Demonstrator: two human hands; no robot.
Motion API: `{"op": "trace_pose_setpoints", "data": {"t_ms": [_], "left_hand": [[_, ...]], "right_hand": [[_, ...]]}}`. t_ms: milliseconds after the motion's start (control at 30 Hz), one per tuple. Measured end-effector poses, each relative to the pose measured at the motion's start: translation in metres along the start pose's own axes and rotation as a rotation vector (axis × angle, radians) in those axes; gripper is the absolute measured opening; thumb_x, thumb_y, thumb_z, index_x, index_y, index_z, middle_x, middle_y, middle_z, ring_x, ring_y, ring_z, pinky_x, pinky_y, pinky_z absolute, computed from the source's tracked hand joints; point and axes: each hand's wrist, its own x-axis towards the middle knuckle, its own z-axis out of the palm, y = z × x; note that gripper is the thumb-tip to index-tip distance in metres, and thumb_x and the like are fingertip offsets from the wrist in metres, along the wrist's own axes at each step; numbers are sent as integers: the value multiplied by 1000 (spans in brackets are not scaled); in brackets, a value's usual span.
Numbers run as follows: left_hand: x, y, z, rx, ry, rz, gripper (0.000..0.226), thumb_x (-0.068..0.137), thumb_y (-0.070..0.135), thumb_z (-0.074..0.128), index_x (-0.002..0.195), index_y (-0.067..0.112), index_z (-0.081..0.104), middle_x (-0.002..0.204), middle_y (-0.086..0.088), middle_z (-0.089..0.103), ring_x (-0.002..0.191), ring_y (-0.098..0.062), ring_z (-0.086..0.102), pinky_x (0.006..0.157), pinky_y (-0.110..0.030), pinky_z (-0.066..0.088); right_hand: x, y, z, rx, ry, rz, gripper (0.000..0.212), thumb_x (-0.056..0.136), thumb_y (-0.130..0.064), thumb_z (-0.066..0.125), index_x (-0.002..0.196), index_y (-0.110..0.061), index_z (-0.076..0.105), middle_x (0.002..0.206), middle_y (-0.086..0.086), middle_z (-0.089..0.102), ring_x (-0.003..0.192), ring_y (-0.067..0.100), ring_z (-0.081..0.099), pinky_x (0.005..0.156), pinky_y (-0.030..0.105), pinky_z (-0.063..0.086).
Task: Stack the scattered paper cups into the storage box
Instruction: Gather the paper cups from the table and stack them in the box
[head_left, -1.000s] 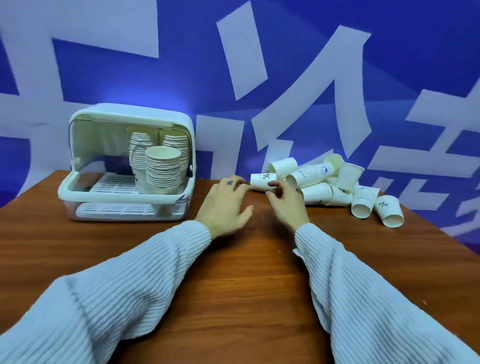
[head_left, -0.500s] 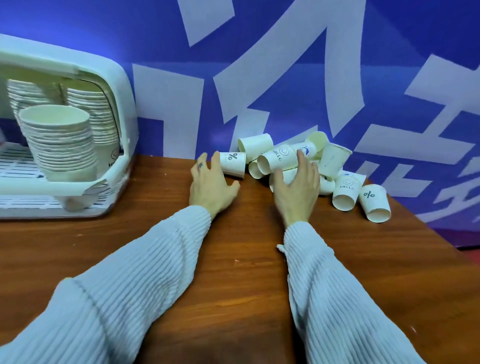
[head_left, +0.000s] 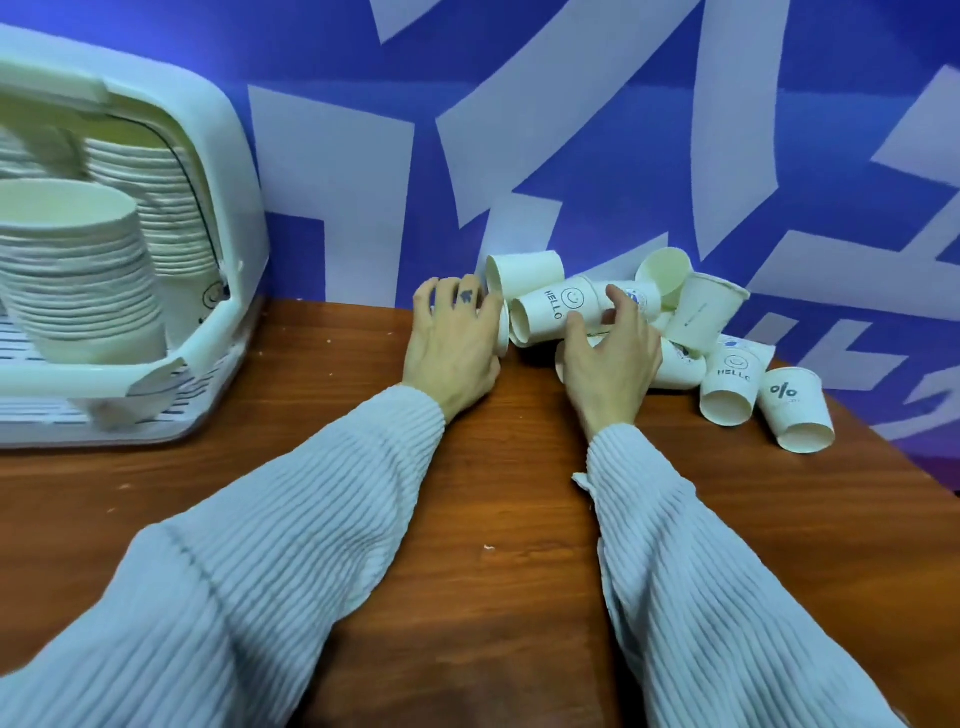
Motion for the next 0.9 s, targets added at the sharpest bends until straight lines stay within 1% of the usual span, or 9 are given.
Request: {"op": "trace_pose_setpoints", "data": {"t_ms": [67, 133, 267, 367, 467, 600, 667, 767, 900], "left_hand": [[-3, -2, -2, -93, -51, -26, 64, 80, 34, 67, 139, 18, 46, 135, -7, 52, 131, -27, 45, 120, -55, 17], [-8, -3, -7, -122, -83, -48, 70, 81, 31, 66, 144, 16, 39, 129, -3, 57, 126, -23, 51, 122, -57, 13], [-23, -6, -27, -133, -58, -116, 68, 78, 35, 67, 138, 17, 43, 124, -4, 57, 113, -26, 58, 120, -55, 20], [-46, -9, -53, -187, -26, -195, 76, 78, 40, 66, 144, 16, 38, 129, -8, 53, 113, -28, 57, 115, -48, 31], [-69, -16, -85, -391, 8, -321, 77, 81, 41, 69, 146, 15, 37, 134, -9, 48, 118, -28, 52, 104, -41, 41], [-81, -35, -134, -661, 57, -442, 79, 84, 45, 72, 148, 16, 35, 142, -6, 48, 128, -28, 50, 101, -39, 43], [-82, -48, -162, -748, 126, -470, 82, 84, 48, 73, 149, 13, 36, 146, -7, 49, 132, -27, 49, 104, -39, 41], [-82, -74, -204, -825, 343, -481, 82, 83, 40, 76, 148, 9, 39, 144, -10, 50, 133, -26, 47, 107, -33, 37], [-87, -123, -249, -899, 618, -573, 80, 84, 37, 75, 149, 11, 36, 145, -6, 47, 134, -19, 43, 107, -21, 32]], "right_hand": [[-2, -6, -2, 47, 0, -27, 41, 93, -38, 61, 132, -24, 64, 111, -7, 66, 118, 20, 51, 114, 41, 33], [-6, -10, -4, 121, -35, -38, 27, 93, -29, 62, 117, -22, 71, 104, -5, 68, 114, 22, 54, 109, 40, 37], [-23, -22, -12, 206, -67, -116, 11, 90, -22, 61, 94, -21, 70, 97, -6, 69, 109, 25, 58, 100, 49, 45], [-43, -42, -22, 288, -16, -143, 8, 90, -24, 60, 93, -23, 67, 93, -13, 63, 109, 26, 61, 96, 48, 48], [-64, -65, -31, 344, -16, -122, 7, 93, -24, 61, 94, -22, 67, 91, -20, 60, 111, 26, 60, 98, 50, 48], [-92, -103, -45, 411, -18, -107, 6, 93, -22, 61, 94, -21, 66, 90, -11, 65, 96, 21, 61, 89, 46, 50], [-98, -131, -52, 456, -26, -112, 4, 96, -23, 60, 95, -25, 63, 90, -11, 65, 92, 15, 61, 87, 41, 51], [-97, -180, -55, 534, -88, -147, 5, 101, -23, 58, 97, -25, 62, 93, -13, 67, 95, 12, 62, 85, 30, 49], [-95, -249, -47, 533, -247, -361, 12, 101, -24, 58, 106, -19, 67, 100, -7, 71, 99, 14, 65, 89, 28, 50]]}}
